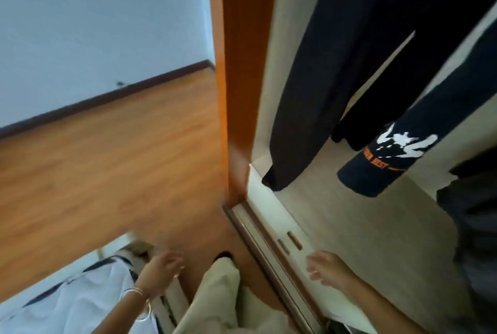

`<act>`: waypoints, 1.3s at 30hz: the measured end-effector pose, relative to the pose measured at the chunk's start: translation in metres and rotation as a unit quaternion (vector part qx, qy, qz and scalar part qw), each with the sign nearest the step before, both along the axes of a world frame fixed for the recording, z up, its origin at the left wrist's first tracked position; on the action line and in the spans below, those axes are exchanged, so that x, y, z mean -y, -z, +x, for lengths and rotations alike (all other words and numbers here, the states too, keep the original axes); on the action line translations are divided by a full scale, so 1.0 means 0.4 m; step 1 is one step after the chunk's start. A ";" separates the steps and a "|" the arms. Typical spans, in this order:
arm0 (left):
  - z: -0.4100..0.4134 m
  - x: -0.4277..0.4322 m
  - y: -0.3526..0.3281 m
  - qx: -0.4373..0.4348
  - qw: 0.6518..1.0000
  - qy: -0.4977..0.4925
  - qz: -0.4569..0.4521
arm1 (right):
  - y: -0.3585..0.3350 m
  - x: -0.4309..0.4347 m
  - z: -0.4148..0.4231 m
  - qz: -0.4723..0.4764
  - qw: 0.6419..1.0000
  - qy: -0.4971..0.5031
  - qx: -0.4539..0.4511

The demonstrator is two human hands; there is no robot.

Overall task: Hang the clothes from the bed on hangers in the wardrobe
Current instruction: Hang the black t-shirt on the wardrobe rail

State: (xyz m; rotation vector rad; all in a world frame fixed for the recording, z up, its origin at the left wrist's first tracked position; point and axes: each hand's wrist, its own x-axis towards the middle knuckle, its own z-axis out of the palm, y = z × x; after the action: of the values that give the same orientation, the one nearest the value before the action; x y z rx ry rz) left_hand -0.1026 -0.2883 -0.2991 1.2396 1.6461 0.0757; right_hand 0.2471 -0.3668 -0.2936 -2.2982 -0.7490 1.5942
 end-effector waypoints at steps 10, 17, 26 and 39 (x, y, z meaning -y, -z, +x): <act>-0.230 0.333 0.096 0.055 0.859 -0.455 -0.228 | 0.103 -0.027 -0.162 -0.155 0.947 -0.279 0.026; -0.334 0.126 0.110 0.111 0.810 -0.544 -0.188 | 0.102 -0.371 -0.362 -0.111 0.964 -0.236 0.044; -0.506 -0.107 0.105 0.131 0.811 -0.548 -0.155 | 0.028 -0.727 -0.617 -0.008 0.948 -0.317 0.020; -0.607 -0.459 0.174 0.158 0.672 -0.701 -0.177 | 0.138 -1.291 -0.712 -0.124 0.880 -0.440 0.126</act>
State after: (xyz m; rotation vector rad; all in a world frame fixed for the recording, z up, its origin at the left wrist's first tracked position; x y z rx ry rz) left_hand -0.3454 -0.1048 -0.3688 -0.5503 1.7862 0.8186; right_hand -0.0378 0.1496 -0.3487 -2.5287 -1.9801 1.7806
